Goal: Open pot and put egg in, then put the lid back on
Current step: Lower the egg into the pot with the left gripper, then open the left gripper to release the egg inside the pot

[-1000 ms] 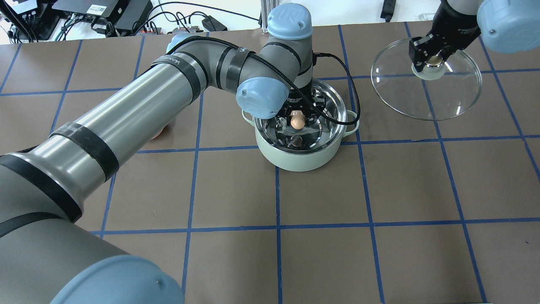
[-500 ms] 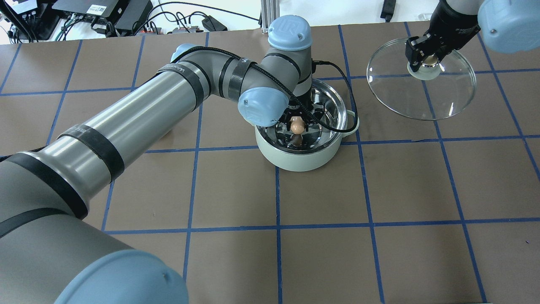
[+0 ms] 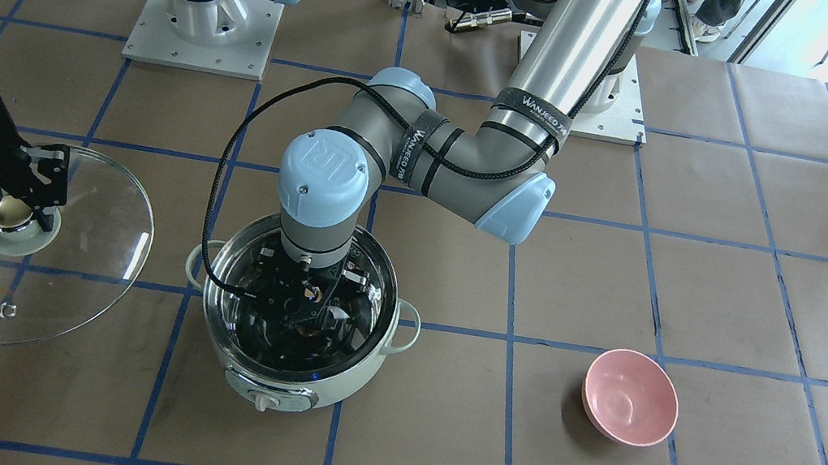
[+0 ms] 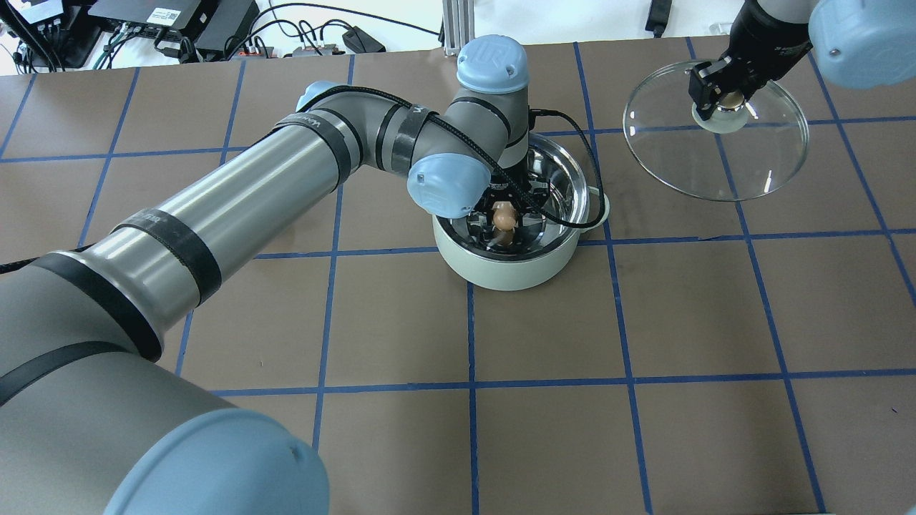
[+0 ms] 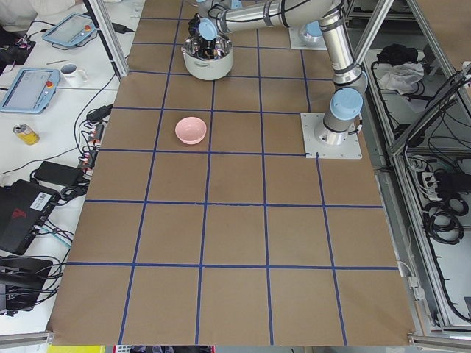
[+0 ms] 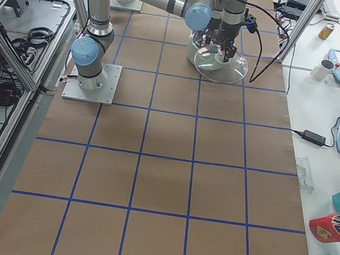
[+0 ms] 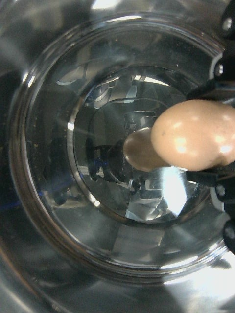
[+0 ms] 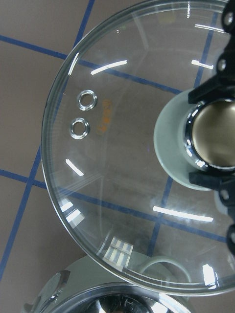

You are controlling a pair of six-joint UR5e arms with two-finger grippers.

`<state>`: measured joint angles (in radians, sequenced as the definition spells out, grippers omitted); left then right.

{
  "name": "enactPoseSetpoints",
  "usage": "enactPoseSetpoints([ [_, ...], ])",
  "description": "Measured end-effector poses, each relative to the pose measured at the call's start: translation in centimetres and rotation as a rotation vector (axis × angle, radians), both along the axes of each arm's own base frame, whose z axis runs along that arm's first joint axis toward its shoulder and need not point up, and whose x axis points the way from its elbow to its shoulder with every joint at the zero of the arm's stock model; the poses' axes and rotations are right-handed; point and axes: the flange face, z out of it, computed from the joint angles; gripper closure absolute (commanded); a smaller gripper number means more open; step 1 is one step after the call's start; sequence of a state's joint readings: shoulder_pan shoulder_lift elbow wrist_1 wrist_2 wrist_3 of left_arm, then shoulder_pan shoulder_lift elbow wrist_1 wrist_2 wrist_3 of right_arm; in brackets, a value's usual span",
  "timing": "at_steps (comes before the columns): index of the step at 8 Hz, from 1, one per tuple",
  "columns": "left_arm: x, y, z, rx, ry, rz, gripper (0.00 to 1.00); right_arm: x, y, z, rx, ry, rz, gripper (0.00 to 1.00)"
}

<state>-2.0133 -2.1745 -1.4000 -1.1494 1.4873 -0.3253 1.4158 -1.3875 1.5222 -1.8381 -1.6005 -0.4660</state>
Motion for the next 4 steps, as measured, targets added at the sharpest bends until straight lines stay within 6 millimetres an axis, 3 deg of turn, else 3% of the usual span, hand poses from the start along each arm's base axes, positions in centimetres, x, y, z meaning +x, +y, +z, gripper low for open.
enactPoseSetpoints([
  [1,-0.09,-0.02,-0.26,0.0,0.001,0.001,1.0,-0.03,-0.04,0.01,0.001,0.003,0.003,1.0],
  [2,-0.17,0.06,-0.53,0.002,0.0,0.007,0.89,-0.05,-0.02,0.03,0.001,0.005,0.004,1.0],
  [3,-0.24,0.17,-0.77,0.004,-0.001,0.014,0.55,-0.03,0.04,0.1,0.002,0.004,0.005,1.0],
  [4,-0.32,0.26,-0.88,0.006,-0.002,0.017,0.41,0.02,0.03,-0.05,0.008,-0.002,0.006,1.0],
])
